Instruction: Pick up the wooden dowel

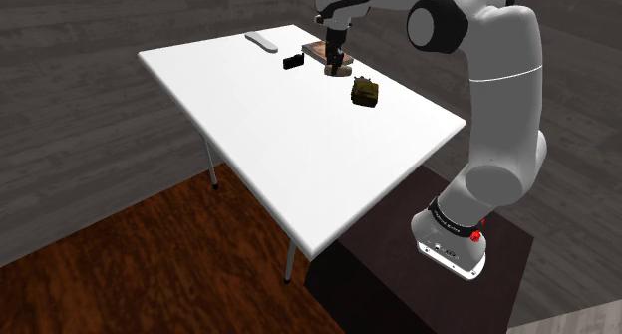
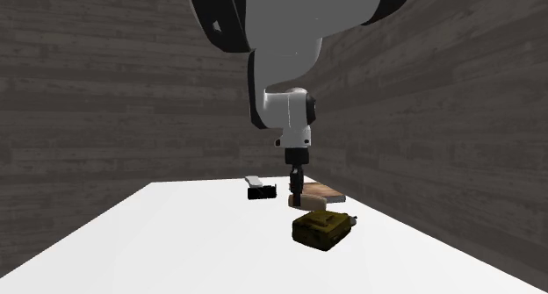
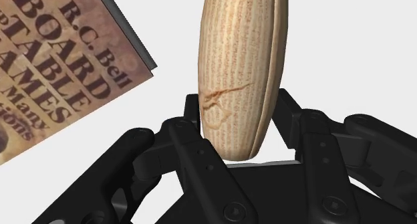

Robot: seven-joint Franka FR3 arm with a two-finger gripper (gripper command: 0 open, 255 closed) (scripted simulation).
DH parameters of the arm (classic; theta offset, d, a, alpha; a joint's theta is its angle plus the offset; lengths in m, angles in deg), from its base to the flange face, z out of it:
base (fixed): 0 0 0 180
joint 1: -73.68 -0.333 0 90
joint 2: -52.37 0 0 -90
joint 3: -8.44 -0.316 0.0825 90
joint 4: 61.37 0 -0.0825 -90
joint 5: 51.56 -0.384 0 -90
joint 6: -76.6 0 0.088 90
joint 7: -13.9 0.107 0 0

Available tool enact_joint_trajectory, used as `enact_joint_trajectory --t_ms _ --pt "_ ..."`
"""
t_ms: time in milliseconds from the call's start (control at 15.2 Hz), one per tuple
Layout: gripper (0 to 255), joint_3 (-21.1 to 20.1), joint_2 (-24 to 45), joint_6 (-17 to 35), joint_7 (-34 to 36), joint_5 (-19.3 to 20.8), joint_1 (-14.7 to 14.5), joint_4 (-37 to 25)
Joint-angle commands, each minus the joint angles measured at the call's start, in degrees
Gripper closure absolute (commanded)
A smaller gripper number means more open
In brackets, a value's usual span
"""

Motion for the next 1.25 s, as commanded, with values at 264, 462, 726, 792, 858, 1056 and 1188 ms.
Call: enact_joint_trajectory --t_ms 264,462,726,792,858,1056,1188 --pt "255 0.16 -0.55 -2.00 0.19 0.26 0.07 -1.47" --pt "255 0.32 -1.15 -3.94 0.36 0.51 0.12 -2.86" --pt "255 0.49 -1.77 -6.65 0.56 0.78 0.26 -5.00" --pt "255 0.53 -1.90 -7.34 0.61 0.84 0.30 -5.58" --pt "255 0.56 -2.00 -8.04 0.65 0.89 0.36 -6.19" --pt "255 0.65 -2.24 -10.21 0.79 1.02 0.55 -8.17" --pt "255 0.65 -2.25 -10.32 0.79 1.03 0.56 -8.27"
